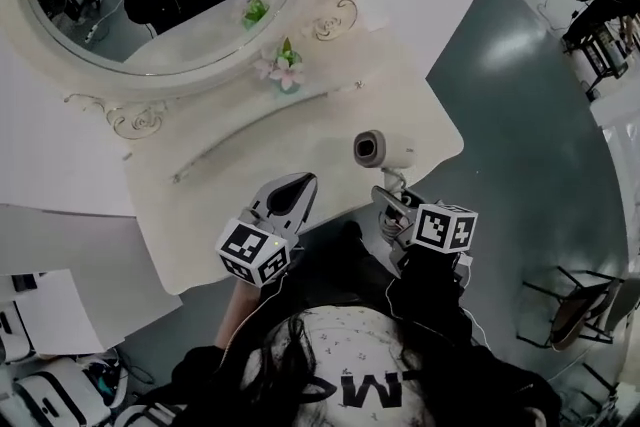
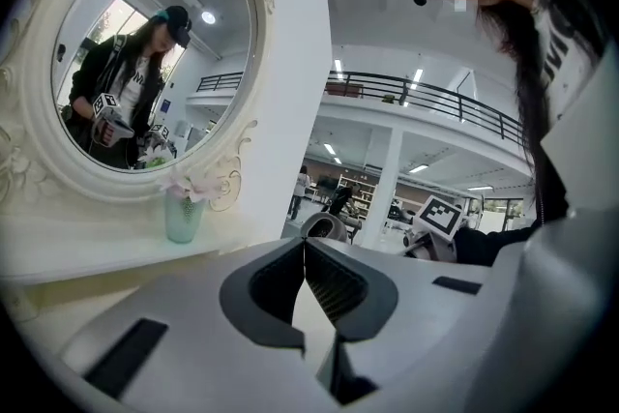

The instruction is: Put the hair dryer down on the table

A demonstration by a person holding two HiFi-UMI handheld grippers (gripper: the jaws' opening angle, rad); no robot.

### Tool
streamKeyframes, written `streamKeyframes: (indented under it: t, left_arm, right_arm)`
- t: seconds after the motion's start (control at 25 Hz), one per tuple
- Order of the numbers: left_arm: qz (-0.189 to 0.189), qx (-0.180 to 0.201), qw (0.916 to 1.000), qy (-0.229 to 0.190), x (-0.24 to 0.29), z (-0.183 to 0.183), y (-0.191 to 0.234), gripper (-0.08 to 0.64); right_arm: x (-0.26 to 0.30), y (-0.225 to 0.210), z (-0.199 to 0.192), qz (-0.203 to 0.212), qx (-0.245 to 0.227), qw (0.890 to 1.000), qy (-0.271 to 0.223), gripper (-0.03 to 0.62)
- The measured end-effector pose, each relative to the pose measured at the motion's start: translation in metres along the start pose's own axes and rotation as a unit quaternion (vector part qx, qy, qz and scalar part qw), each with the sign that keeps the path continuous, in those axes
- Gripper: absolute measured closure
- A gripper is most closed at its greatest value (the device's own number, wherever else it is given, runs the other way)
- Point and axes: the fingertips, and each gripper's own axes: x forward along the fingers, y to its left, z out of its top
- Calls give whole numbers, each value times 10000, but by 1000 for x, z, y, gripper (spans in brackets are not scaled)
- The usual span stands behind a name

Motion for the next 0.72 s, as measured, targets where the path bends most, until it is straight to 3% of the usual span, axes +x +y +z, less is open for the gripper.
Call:
streamKeyframes:
  t: [0.32, 0.72]
  left_arm:
    - [400, 19, 9992, 37, 32, 10, 12, 558]
    - [563, 31, 9984, 51, 62, 16, 21, 558]
  right_arm:
    - [30, -36, 40, 63, -117, 9995, 298, 360]
    - [61, -106, 78, -461, -601, 9947, 691, 360]
